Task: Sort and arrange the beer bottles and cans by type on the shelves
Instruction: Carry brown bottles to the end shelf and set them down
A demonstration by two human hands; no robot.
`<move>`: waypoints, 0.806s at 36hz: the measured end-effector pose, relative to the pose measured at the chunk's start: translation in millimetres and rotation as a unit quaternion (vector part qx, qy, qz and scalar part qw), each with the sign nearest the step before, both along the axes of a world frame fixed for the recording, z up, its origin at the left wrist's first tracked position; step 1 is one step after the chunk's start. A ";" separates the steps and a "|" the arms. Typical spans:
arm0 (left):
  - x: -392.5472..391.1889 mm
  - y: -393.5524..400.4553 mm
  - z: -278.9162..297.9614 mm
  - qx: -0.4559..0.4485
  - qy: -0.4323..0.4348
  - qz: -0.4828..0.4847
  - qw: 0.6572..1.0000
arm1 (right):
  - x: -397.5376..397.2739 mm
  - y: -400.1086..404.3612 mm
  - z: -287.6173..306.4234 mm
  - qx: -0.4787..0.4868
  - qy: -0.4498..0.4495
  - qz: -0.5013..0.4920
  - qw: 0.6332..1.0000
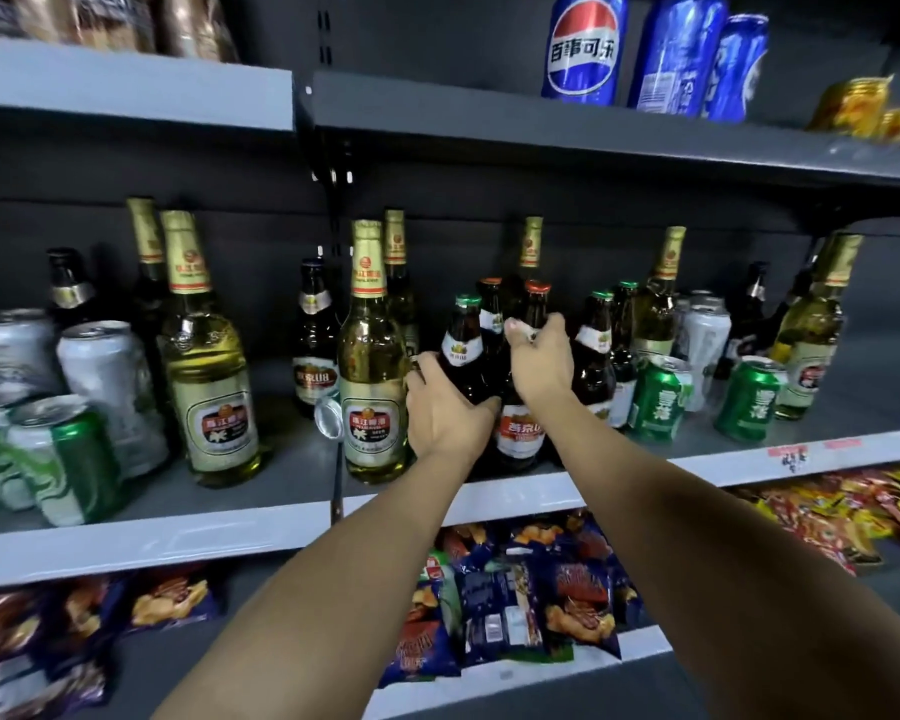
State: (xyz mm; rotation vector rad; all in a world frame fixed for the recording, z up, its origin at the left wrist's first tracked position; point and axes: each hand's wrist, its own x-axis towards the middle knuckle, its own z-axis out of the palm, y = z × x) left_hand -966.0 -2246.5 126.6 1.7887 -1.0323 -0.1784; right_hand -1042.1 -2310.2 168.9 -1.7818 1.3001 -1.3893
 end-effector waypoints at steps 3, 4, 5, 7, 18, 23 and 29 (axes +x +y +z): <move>-2.2 -2.1 -1.3 -0.002 -0.009 0.007 1.000 | 0.9 -6.7 -6.1 0.014 0.008 -0.001 1.000; -2.8 -2.7 -2.1 -0.001 -0.019 0.014 1.000 | 1.8 -9.2 -8.5 0.016 0.009 0.001 1.000; -3.6 -2.8 -3.0 0.001 -0.031 0.024 0.999 | 1.7 -10.1 -9.8 0.014 0.013 0.003 1.000; -3.9 -3.2 -4.2 0.005 -0.059 0.049 0.997 | 1.7 -10.9 -10.1 0.011 0.023 0.005 1.000; 1.5 22.0 -9.1 -0.282 -0.160 0.090 0.942 | 7.2 4.4 -23.0 -0.179 0.109 -0.125 0.970; 62.9 22.7 -4.1 -0.156 -0.056 0.170 0.972 | 25.6 31.0 -4.6 -0.338 0.068 -0.134 0.929; 88.9 19.4 -2.2 -0.014 0.070 0.028 0.997 | 47.4 35.5 -4.4 -0.063 0.081 0.017 0.995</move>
